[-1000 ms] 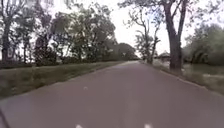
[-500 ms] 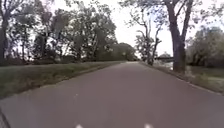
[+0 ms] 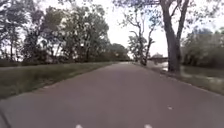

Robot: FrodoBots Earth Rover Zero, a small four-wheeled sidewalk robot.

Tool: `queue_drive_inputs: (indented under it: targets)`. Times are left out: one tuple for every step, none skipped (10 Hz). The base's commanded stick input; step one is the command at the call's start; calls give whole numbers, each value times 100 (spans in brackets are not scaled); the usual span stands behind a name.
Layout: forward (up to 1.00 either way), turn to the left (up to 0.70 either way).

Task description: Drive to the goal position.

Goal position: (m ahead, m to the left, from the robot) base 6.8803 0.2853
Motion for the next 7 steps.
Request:
queue_drive_inputs:
  targets:
    - [100, 0]
    - [100, 0]
    - [100, 0]
    - [100, 0]
    - [100, -3]
    - [100, -27]
    - [100, -27]
